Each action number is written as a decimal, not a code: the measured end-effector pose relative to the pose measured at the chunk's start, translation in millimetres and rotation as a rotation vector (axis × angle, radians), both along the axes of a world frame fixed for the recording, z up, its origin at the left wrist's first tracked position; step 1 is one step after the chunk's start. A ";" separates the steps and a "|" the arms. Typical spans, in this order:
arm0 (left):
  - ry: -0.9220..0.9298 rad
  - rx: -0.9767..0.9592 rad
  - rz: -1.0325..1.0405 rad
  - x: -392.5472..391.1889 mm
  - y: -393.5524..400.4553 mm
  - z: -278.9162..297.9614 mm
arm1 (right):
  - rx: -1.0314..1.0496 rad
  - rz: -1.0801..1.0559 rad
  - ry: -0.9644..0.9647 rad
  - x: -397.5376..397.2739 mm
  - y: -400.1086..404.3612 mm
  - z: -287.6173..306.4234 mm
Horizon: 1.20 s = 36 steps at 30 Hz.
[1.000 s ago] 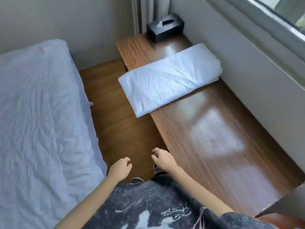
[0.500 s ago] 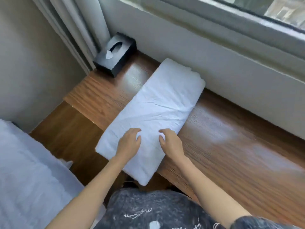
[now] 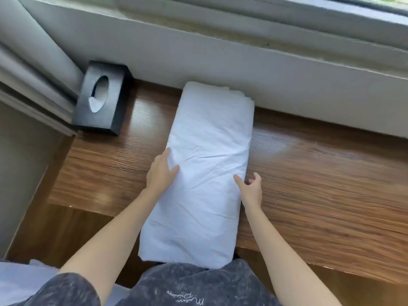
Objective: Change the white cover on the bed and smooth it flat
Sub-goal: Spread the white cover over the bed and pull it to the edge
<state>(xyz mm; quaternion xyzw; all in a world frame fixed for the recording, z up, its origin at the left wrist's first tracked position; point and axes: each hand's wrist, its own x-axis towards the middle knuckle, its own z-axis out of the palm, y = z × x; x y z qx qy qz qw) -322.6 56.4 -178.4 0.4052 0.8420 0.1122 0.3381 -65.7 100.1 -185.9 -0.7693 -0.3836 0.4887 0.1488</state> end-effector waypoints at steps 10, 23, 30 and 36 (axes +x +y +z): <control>-0.240 -0.035 0.213 -11.0 26.7 -12.6 | -0.067 -0.140 0.361 -13.7 45.3 -34.6; -0.161 0.064 0.233 7.8 16.6 2.3 | -0.035 -0.078 0.644 -27.2 55.9 -26.9; -0.184 0.134 0.413 3.2 -41.8 21.3 | 0.072 0.097 0.653 -44.5 27.5 9.7; -0.180 0.177 0.764 7.8 -145.3 33.1 | 0.059 0.476 0.682 -92.8 -21.8 34.0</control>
